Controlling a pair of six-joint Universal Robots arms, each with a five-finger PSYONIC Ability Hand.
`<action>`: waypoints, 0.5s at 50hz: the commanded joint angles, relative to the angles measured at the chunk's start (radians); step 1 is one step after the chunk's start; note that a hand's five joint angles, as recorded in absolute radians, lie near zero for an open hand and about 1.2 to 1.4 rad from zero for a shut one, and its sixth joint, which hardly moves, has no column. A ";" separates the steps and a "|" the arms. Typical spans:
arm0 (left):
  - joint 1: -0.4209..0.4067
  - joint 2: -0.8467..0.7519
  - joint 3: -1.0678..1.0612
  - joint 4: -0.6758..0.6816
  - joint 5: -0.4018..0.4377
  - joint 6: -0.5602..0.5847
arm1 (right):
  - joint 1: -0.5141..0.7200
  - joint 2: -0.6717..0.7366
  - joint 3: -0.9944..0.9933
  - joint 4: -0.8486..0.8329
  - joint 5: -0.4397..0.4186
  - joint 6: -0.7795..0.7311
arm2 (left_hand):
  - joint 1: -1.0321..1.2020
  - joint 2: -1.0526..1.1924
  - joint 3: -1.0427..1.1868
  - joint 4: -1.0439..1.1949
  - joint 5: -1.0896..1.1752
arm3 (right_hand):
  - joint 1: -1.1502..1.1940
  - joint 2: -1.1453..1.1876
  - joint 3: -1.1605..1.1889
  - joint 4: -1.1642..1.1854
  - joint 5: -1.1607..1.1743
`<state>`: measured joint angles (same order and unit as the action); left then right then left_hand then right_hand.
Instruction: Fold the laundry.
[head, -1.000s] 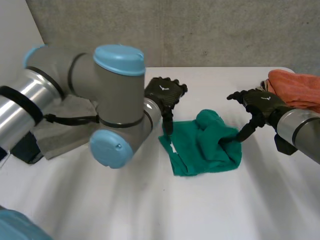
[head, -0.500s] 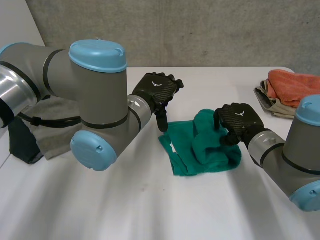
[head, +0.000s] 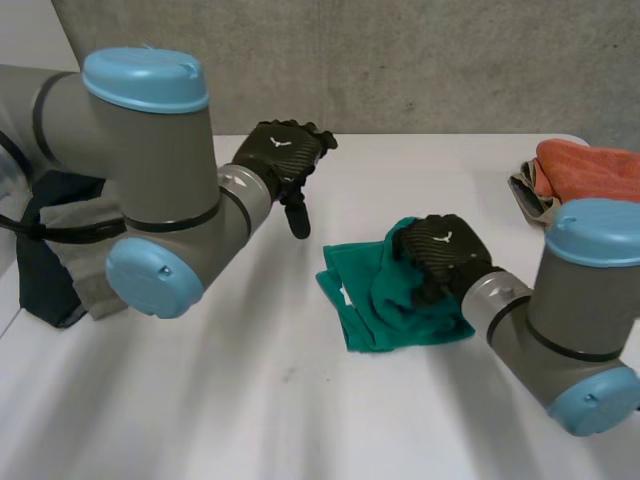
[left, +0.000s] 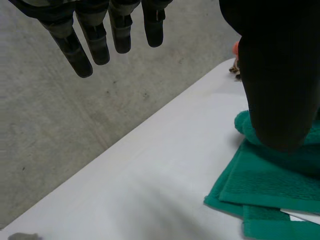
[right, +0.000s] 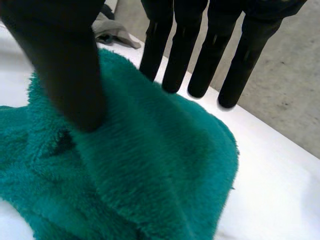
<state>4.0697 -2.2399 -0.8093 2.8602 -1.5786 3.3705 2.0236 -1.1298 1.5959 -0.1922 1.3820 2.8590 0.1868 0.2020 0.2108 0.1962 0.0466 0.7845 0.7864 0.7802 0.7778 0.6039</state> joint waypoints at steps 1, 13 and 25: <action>0.032 0.046 -0.048 -0.001 0.003 -0.009 | 0.084 0.082 -0.091 0.002 0.009 -0.032 | -0.012 -0.027 -0.036 -0.022 -0.047 | 0.611 0.609 0.615 0.618 0.617; 0.078 0.115 -0.177 0.073 0.039 -0.013 | 0.172 0.091 -0.096 0.022 -0.099 -0.214 | -0.012 -0.027 -0.036 -0.022 -0.047 | 0.612 0.610 0.616 0.618 0.618; 0.094 0.106 -0.159 0.107 0.000 -0.022 | 0.123 0.056 -0.099 0.048 -0.189 -0.267 | -0.012 -0.027 -0.036 -0.022 -0.047 | -0.152 -0.154 -0.148 -0.145 -0.146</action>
<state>4.1569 -2.1290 -0.9937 2.9487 -1.5499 3.3559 2.1895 -1.0114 1.4961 -0.1266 1.2424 2.5770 0.1868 0.2020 0.2108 0.1962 0.0466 1.0782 1.1570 1.1599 1.1667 0.9757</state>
